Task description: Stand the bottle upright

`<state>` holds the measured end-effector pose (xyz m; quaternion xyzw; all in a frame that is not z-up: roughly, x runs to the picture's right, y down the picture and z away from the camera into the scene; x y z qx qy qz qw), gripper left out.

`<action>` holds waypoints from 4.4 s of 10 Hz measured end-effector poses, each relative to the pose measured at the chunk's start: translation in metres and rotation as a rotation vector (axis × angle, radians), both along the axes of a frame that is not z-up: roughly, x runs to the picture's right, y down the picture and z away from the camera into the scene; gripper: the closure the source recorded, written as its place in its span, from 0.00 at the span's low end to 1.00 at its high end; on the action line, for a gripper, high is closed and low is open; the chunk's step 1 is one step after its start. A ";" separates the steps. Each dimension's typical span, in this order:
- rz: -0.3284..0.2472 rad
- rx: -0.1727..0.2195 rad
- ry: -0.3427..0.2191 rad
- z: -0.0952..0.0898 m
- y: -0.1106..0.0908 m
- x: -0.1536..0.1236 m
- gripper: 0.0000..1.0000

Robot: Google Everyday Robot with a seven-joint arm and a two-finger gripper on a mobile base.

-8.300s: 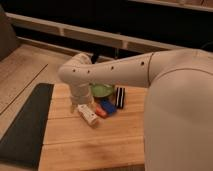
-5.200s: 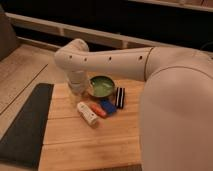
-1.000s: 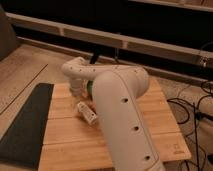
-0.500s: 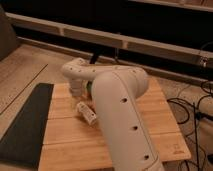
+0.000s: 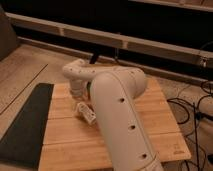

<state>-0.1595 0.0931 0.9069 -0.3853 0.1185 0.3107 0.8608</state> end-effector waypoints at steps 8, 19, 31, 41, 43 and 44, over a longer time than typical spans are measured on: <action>-0.035 -0.070 -0.067 0.023 0.017 -0.038 0.35; -0.018 -0.088 -0.001 0.011 0.024 -0.014 0.59; -0.054 0.064 -0.037 -0.004 -0.025 -0.019 1.00; 0.109 0.576 -0.628 -0.077 -0.079 -0.082 1.00; 0.165 0.638 -0.757 -0.097 -0.073 -0.078 1.00; 0.177 0.671 -0.819 -0.105 -0.069 -0.074 1.00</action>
